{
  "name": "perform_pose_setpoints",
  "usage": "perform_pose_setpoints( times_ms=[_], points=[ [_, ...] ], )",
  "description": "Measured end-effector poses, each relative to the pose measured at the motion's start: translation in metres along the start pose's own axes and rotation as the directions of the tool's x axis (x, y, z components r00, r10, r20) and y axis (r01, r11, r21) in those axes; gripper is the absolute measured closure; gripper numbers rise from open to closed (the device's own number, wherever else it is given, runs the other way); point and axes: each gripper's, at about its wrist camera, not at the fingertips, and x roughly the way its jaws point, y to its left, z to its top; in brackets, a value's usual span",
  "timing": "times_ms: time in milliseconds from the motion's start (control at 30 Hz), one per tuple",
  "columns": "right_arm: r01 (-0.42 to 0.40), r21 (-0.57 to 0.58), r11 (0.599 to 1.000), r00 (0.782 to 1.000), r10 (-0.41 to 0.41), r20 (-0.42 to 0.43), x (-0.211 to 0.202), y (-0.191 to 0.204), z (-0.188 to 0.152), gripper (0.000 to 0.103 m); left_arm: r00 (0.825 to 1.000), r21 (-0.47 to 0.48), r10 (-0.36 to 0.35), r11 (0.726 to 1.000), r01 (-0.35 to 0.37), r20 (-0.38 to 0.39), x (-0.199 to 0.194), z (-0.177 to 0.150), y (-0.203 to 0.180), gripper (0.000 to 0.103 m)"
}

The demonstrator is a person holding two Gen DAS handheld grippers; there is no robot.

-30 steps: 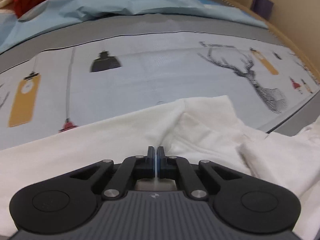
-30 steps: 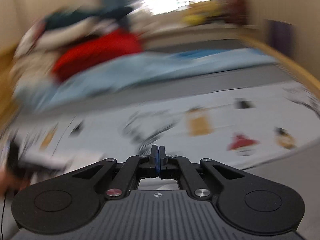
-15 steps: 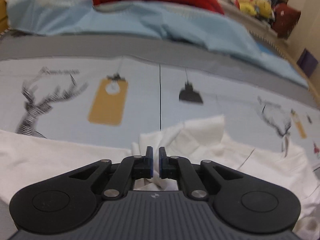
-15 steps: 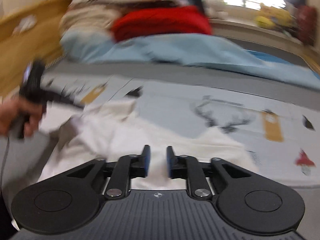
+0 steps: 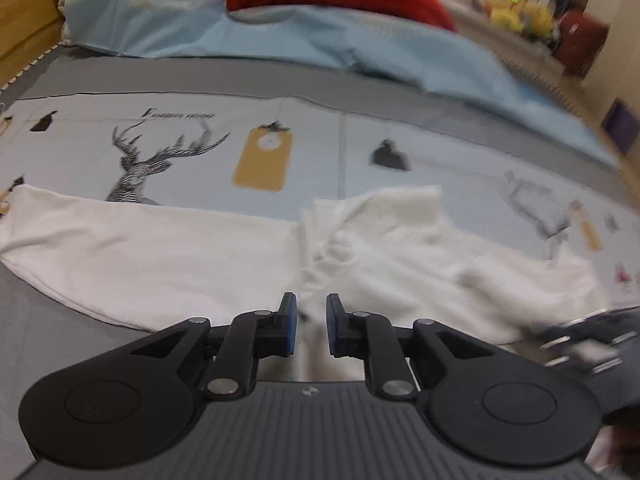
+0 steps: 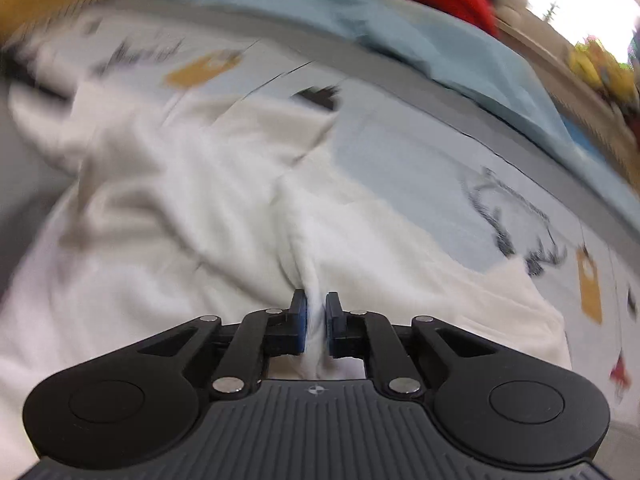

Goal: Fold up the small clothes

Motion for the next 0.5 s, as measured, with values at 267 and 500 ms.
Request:
perform_pose_setpoints(
  times_ms=[267, 500],
  points=[
    [0.141, 0.566, 0.813, 0.941, -0.288, 0.178, -0.095, -0.246, -0.067, 0.099, 1.000, -0.029, 0.001, 1.000, 0.000, 0.021, 0.021, 0.023, 0.007, 0.086],
    [0.280, 0.919, 0.277, 0.770, -0.637, -0.042, -0.134, -0.408, -0.212, 0.099, 1.000, 0.075, -0.017, 0.997, 0.015, 0.023, 0.030, 0.017, -0.018, 0.086]
  ],
)
